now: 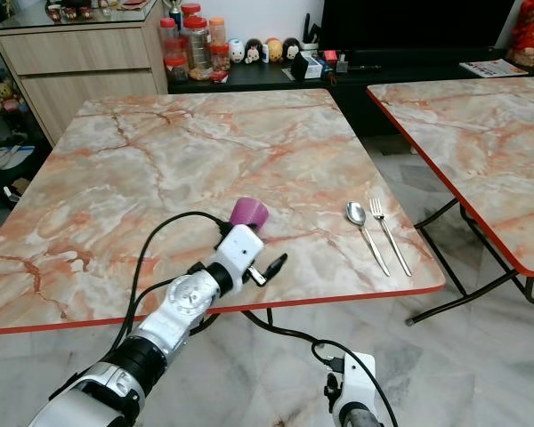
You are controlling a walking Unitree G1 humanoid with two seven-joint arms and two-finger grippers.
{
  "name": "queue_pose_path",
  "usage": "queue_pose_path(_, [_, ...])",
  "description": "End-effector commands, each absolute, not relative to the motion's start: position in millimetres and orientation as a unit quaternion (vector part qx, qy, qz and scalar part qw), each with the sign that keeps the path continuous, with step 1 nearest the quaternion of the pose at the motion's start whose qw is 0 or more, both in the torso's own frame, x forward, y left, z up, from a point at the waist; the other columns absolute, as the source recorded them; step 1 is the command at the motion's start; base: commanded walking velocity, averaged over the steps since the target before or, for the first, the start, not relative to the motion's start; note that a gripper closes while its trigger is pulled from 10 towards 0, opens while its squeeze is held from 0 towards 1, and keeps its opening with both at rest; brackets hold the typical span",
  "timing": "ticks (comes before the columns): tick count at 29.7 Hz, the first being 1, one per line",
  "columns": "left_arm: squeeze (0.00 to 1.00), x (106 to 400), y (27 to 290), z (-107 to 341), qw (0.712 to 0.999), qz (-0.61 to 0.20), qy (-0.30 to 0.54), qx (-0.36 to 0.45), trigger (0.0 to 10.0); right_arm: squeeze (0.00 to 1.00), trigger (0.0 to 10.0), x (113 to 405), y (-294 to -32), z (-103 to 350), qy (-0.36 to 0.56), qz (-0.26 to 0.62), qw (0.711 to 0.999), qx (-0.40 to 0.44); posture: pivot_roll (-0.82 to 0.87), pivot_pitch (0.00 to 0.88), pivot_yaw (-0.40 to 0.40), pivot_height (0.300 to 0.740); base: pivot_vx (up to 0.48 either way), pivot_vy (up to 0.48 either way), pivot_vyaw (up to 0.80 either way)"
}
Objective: Setting the table
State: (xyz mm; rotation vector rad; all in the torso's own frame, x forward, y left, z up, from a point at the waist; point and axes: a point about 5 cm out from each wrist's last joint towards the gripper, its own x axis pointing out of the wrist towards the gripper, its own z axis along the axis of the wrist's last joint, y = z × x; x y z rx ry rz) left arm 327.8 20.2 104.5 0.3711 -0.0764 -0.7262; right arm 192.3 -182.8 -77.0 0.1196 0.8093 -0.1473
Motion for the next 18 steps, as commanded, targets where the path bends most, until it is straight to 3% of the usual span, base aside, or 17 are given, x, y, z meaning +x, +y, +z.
queue_pose_path(1, [0.0,329.6,18.9,105.2,0.915,-0.349,-0.036,0.199,10.0,0.0,10.0,192.1,-183.8,-77.2,0.396,-0.076,0.913,0.058,0.01,0.0,0.005,0.74,0.0,0.0,0.0])
queue_pose_path(9, [0.0,337.3,44.0,107.2,0.959,-0.261,-0.039,0.104,10.0,0.0,10.0,192.6,-184.0,-76.8,0.394,-0.077,0.914,0.06,0.01,0.0,0.005,0.74,0.0,0.0,0.0])
queue_pose_path(10, [0.0,339.8,59.9,109.1,0.971,-0.223,-0.046,0.074,10.0,0.0,10.0,192.9,-184.3,-76.5,0.391,-0.078,0.915,0.062,0.01,0.0,0.003,0.74,0.0,0.0,0.0])
queue_pose_path(13, [0.0,341.7,69.5,109.1,0.979,-0.196,-0.043,0.046,10.0,0.0,10.0,193.1,-184.3,-76.4,0.391,-0.078,0.915,0.062,0.01,0.0,0.001,0.74,0.0,0.0,0.0])
queue_pose_path(18, [0.0,343.2,114.4,97.0,0.994,-0.082,-0.024,-0.064,10.0,0.0,10.0,193.4,-184.0,-76.2,0.39,-0.076,0.916,0.061,0.01,0.0,0.0,0.74,0.0,0.0,0.0])
